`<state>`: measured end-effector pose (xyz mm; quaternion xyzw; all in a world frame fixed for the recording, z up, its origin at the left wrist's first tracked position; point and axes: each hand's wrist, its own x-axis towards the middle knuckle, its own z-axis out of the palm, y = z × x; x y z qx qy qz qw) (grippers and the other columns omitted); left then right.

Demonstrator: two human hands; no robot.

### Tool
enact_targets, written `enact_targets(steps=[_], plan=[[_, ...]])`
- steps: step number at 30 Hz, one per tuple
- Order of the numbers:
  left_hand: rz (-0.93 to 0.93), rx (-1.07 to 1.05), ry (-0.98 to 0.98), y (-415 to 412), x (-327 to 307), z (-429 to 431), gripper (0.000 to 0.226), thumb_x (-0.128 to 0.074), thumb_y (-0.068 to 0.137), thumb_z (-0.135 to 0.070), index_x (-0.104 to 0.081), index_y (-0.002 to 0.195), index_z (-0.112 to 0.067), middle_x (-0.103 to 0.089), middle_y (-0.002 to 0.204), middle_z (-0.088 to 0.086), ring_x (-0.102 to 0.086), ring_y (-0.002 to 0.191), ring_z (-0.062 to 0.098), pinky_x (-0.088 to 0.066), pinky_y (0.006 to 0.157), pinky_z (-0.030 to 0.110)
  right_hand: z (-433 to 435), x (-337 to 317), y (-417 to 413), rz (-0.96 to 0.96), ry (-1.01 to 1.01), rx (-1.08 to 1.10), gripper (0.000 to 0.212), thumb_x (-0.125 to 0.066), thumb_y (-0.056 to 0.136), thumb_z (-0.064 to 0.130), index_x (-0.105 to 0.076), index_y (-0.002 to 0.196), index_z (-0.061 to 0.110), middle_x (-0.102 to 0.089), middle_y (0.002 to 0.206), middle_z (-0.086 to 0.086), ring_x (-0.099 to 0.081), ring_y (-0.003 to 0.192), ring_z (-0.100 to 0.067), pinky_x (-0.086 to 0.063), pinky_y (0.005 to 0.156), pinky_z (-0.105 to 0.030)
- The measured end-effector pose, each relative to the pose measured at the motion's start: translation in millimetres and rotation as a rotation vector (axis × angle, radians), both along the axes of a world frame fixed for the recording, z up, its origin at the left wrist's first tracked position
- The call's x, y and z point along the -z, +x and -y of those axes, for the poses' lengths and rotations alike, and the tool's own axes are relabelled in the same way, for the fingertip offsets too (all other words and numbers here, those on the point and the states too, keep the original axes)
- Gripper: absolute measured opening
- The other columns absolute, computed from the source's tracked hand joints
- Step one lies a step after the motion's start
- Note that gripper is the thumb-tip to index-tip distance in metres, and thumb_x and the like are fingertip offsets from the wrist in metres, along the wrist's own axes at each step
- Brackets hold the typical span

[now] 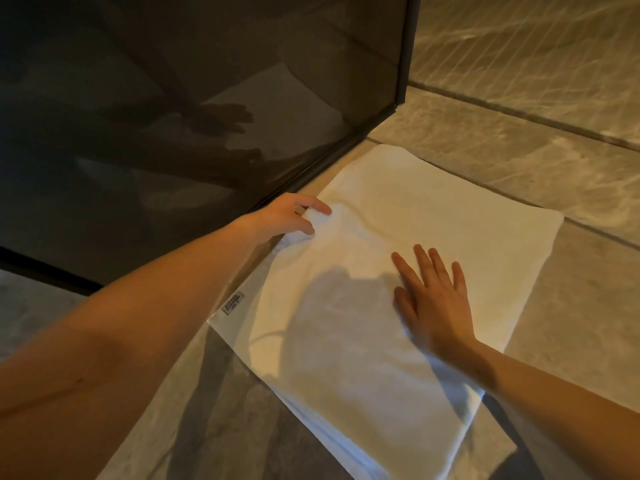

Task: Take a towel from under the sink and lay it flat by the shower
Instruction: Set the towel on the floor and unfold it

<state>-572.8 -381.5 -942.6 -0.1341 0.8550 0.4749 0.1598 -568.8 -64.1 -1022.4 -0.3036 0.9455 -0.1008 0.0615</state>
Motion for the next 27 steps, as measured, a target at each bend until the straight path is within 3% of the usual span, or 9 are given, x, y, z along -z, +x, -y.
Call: enact_targets(steps=[2, 6, 9, 11, 15, 17, 21, 24, 27], plan=[[-0.010, 0.019, 0.000, 4, -1, 2, 0.049, -0.061, 0.086, 0.011, -0.063, 0.127, -0.015, -0.055, 0.127, -0.010, -0.047, 0.116, -0.002, -0.041, 0.085, 0.007, 0, 0, 0, 0.004, -0.004, -0.001, 0.057, -0.016, 0.100, 0.050, -0.011, 0.155, 0.039, -0.011, 0.165, -0.003, -0.002, 0.152, -0.024, -0.004, 0.122, -0.049], [0.052, 0.070, -0.012, 17, 8, 11, 0.039, -0.061, 0.089, 0.004, -0.066, 0.121, -0.019, -0.055, 0.128, -0.010, -0.045, 0.125, 0.007, -0.035, 0.098, 0.021, -1, 1, 0, 0.002, -0.011, -0.003, 0.057, -0.015, 0.100, 0.050, -0.011, 0.155, 0.039, -0.010, 0.165, -0.003, -0.002, 0.152, -0.024, -0.003, 0.122, -0.049], [0.114, 0.077, 0.021, 33, 11, 18, 0.040, -0.065, 0.087, 0.002, -0.066, 0.120, -0.022, -0.055, 0.127, -0.017, -0.045, 0.127, 0.006, -0.040, 0.087, 0.007, 0, 2, -1, 0.000, -0.015, -0.007, 0.057, -0.017, 0.100, 0.049, -0.011, 0.155, 0.038, -0.011, 0.165, -0.004, -0.003, 0.152, -0.025, -0.003, 0.122, -0.048], [0.124, 0.077, 0.078, 44, 12, 22, 0.048, -0.067, 0.086, 0.002, -0.064, 0.125, -0.026, -0.051, 0.131, -0.022, -0.042, 0.128, 0.002, -0.042, 0.086, 0.005, -1, 4, -1, -0.011, -0.009, -0.007, 0.056, -0.017, 0.100, 0.049, -0.010, 0.155, 0.039, -0.011, 0.165, -0.003, -0.003, 0.152, -0.025, -0.002, 0.121, -0.047], [0.113, 0.066, 0.224, 54, 6, 21, 0.052, -0.072, 0.085, -0.004, -0.062, 0.124, -0.038, -0.037, 0.148, -0.017, -0.024, 0.142, 0.004, -0.034, 0.105, 0.022, -2, 4, -2, -0.016, -0.007, -0.016, 0.056, -0.017, 0.100, 0.051, -0.012, 0.155, 0.039, -0.014, 0.164, -0.002, -0.007, 0.151, -0.024, -0.005, 0.120, -0.047], [0.121, 0.099, 0.285, 55, -2, 16, 0.057, -0.073, 0.085, -0.007, -0.061, 0.127, -0.042, -0.036, 0.149, -0.024, -0.017, 0.143, 0.001, -0.030, 0.108, 0.024, -2, 3, -3, -0.014, 0.006, -0.012, 0.058, -0.015, 0.099, 0.051, -0.014, 0.155, 0.039, -0.016, 0.164, -0.003, -0.010, 0.151, -0.025, -0.008, 0.120, -0.048], [0.137, 0.197, 0.330, 54, -18, 0, 0.064, -0.072, 0.085, -0.007, -0.055, 0.133, -0.047, -0.037, 0.143, -0.034, -0.025, 0.140, -0.003, -0.034, 0.108, 0.025, 3, -6, -9, 0.066, 0.032, 0.014, 0.059, -0.022, 0.096, 0.052, -0.020, 0.154, 0.039, -0.018, 0.163, -0.002, -0.011, 0.150, -0.024, -0.010, 0.120, -0.046], [0.122, 0.274, 0.268, 49, -29, -20, 0.065, -0.070, 0.087, -0.006, -0.055, 0.132, -0.050, -0.039, 0.141, -0.038, -0.029, 0.127, -0.023, -0.032, 0.099, 0.009, 8, -33, -20, 0.219, -0.145, 0.059, 0.068, -0.025, 0.088, 0.056, -0.031, 0.151, 0.033, -0.043, 0.149, -0.009, -0.036, 0.137, -0.030, -0.027, 0.112, -0.045], [0.098, 0.377, 0.186, 44, -36, -44, 0.064, -0.069, 0.087, -0.009, -0.053, 0.132, -0.052, -0.040, 0.142, -0.036, -0.030, 0.126, -0.024, -0.029, 0.094, -0.001, 19, -70, -30, 0.362, -0.521, 0.076, 0.048, -0.037, 0.100, 0.039, -0.033, 0.148, 0.038, -0.059, 0.123, -0.010, -0.055, 0.109, -0.025, -0.044, 0.097, -0.041]])
